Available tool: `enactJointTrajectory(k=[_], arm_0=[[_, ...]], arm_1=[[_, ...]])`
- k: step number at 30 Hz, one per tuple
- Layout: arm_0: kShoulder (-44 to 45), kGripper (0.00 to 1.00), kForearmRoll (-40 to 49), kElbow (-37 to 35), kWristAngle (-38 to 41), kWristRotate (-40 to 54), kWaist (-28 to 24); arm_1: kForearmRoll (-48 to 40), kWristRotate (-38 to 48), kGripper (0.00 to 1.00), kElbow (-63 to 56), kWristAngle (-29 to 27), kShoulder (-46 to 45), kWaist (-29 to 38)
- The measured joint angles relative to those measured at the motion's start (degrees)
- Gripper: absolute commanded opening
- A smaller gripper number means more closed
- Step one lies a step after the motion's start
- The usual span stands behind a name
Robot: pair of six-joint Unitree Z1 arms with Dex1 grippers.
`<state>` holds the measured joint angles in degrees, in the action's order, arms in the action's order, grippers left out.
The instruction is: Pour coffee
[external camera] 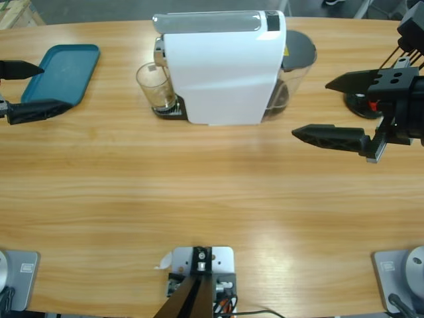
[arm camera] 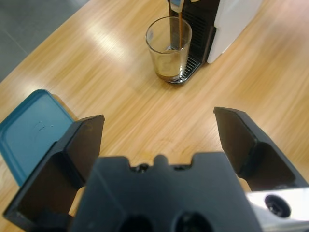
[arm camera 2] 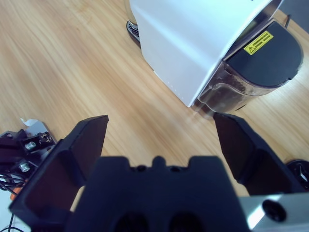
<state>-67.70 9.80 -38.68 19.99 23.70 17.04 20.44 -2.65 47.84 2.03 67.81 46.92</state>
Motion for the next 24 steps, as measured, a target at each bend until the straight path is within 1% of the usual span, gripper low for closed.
enactJointTrajectory(k=[24], arm_0=[[1.9,0.996,0.0,1.8,1.1,0.0,0.0]], arm_1=[[0.0,0.0,1.000,2.6,0.0,2.0,0.0]])
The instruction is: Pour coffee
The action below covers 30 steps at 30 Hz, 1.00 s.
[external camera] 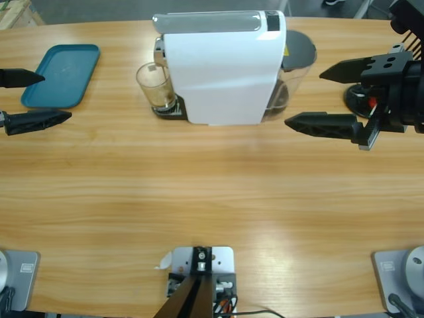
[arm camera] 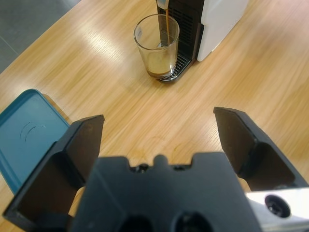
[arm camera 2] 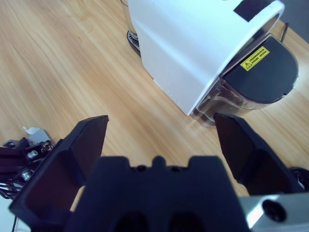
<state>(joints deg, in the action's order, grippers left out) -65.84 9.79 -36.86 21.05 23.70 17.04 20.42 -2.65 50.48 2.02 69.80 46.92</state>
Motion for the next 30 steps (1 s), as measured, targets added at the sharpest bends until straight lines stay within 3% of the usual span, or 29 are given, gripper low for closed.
enactJointTrajectory(k=[30], arm_0=[[0.0,0.996,-1.8,0.0,0.5,0.1,0.0]], arm_1=[[0.0,0.0,1.000,0.0,0.0,0.6,0.0]])
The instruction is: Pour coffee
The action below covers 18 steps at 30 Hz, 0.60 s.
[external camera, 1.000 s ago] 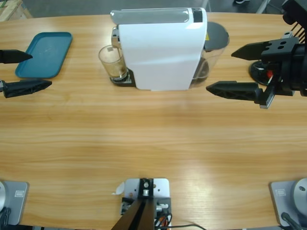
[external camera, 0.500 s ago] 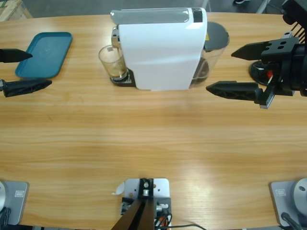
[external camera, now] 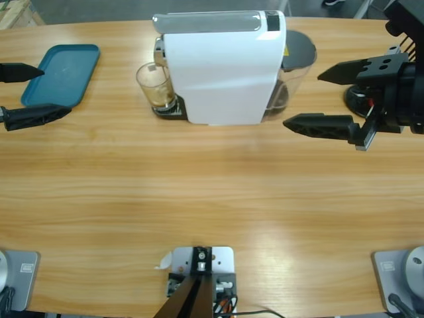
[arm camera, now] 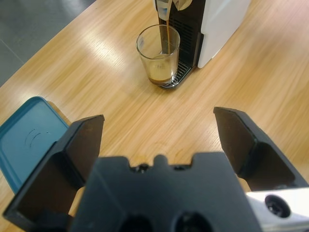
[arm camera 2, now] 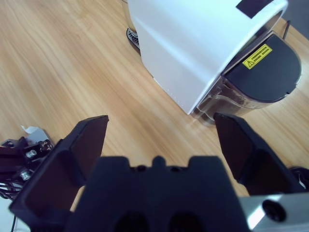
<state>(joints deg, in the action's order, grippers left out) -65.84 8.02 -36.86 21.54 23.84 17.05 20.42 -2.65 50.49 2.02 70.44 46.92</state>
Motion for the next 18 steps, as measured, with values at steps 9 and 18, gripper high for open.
enactJointTrajectory(k=[9,18], arm_0=[[0.0,0.996,-0.4,0.0,1.2,0.0,0.0],[0.0,0.996,-0.4,0.0,1.7,0.0,0.0]], arm_1=[[0.0,0.0,1.000,0.0,0.0,0.1,0.0],[0.0,0.0,1.000,0.0,0.0,0.1,0.0]])
